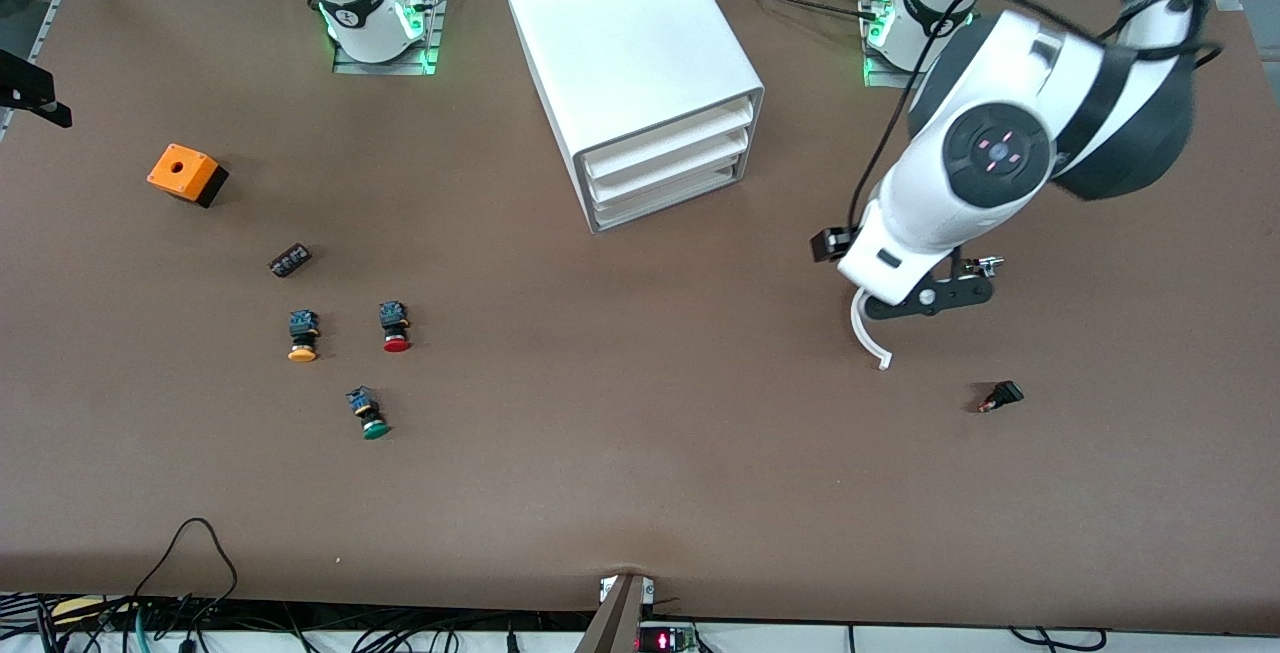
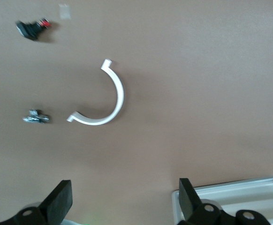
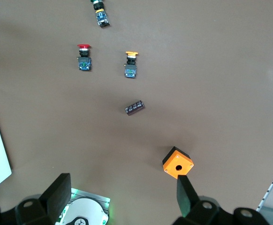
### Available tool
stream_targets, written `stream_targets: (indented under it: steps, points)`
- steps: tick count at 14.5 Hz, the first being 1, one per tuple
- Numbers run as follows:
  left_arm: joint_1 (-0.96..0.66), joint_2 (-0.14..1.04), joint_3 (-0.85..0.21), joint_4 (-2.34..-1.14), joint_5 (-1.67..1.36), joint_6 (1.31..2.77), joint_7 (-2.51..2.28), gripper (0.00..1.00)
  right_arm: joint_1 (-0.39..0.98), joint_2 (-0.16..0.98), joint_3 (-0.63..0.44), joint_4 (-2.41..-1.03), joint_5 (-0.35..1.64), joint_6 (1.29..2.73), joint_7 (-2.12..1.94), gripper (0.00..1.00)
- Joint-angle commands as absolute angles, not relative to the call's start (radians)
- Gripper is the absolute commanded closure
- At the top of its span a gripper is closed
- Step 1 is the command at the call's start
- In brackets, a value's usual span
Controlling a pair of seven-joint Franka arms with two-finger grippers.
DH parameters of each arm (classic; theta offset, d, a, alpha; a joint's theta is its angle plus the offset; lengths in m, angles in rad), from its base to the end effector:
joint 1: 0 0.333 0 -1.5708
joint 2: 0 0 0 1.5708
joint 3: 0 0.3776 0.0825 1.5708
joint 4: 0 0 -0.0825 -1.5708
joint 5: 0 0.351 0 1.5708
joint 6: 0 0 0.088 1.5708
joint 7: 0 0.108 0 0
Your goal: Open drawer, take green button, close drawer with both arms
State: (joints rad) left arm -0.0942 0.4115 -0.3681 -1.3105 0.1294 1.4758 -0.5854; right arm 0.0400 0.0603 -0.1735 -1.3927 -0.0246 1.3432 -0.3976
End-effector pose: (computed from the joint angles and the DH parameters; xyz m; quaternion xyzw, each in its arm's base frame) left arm 0.6007 -0.2252 0.5609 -0.9917 -0.0662 0.0994 0.0474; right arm 0.5148 -0.0681 0.7116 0.9900 0.1292 -0.0570 0.0024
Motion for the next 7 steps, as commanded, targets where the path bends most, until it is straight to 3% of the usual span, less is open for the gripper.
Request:
stream_targets:
  steps: [1,3,5,7]
  points:
    - [-0.002,0.321,-0.368,-1.380,0.143,1.460,-0.357,0.00,0.048,0.049,-0.164,-1.397,-0.032,1.333,-0.390,0.00]
    - [0.015,0.215,-0.297,-1.501,0.138,1.538,-0.174,0.00,0.048,0.048,-0.164,-1.419,-0.040,1.371,-0.390,0.00]
    - [0.000,0.105,-0.195,-1.635,0.063,1.639,-0.042,0.00,0.048,-0.033,-0.163,-1.565,-0.038,1.490,-0.391,0.00]
    - [-0.059,0.023,-0.082,-1.730,0.011,1.712,0.029,0.00,0.046,-0.069,-0.163,-1.624,-0.038,1.522,-0.394,0.00]
